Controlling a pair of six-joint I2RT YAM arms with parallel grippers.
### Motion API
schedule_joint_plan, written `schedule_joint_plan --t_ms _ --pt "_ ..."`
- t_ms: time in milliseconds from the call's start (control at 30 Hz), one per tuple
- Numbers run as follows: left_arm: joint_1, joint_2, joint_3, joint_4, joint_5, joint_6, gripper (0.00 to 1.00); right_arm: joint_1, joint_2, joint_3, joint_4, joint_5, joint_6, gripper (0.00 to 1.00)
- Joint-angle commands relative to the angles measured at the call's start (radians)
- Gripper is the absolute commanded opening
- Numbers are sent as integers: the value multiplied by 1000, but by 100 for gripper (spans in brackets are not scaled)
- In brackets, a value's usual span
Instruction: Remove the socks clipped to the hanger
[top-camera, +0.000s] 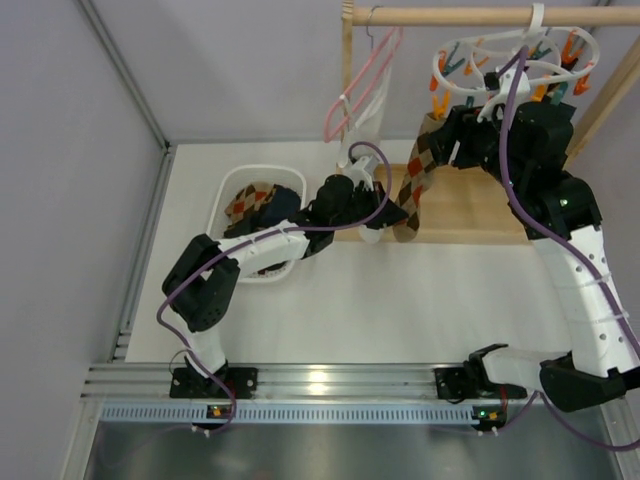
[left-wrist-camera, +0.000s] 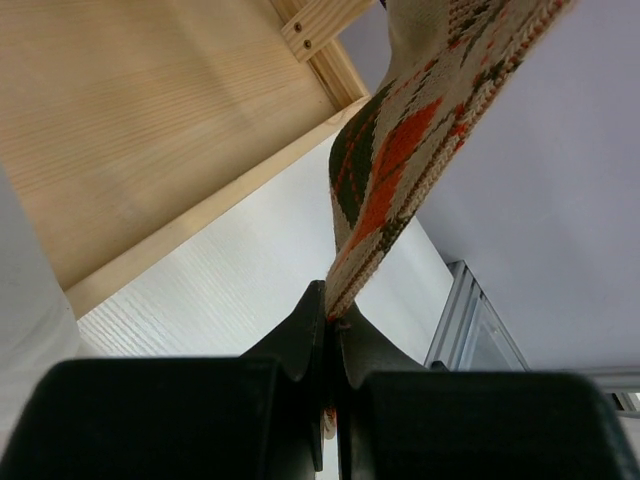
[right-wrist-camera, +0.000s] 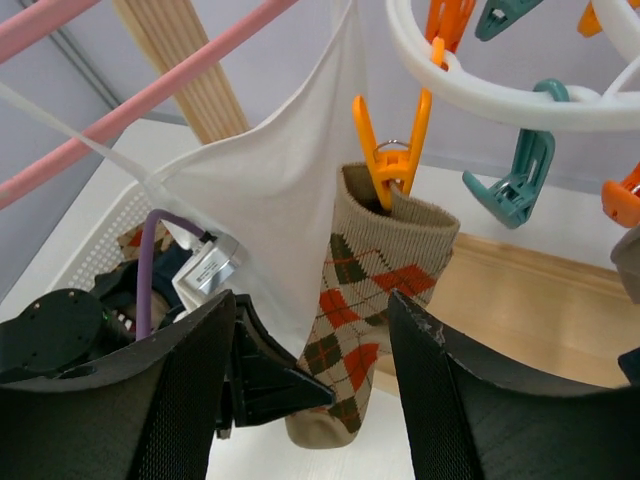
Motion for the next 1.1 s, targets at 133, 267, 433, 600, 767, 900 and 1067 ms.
schedule_joint_plan --t_ms 133,267,433,600,767,900,1067 --pt "-3 -36 -1 42 38 -35 0 8 59 121 82 60 -16 60" --pt "-10 -22 8 42 44 -41 0 8 101 162 85 103 -34 59" --pt "-21 -16 11 42 38 -43 0 8 159 214 62 132 -60 58" --pt "-27 -11 13 42 44 -46 0 7 175 207 67 178 -79 58" --pt "-35 -8 14 42 46 -40 0 7 153 164 96 191 -83 58" --pt "-37 -8 13 42 51 -41 0 -1 161 167 111 172 -89 57" --pt "-41 -8 16 42 52 -43 0 -27 188 182 117 105 -86 57"
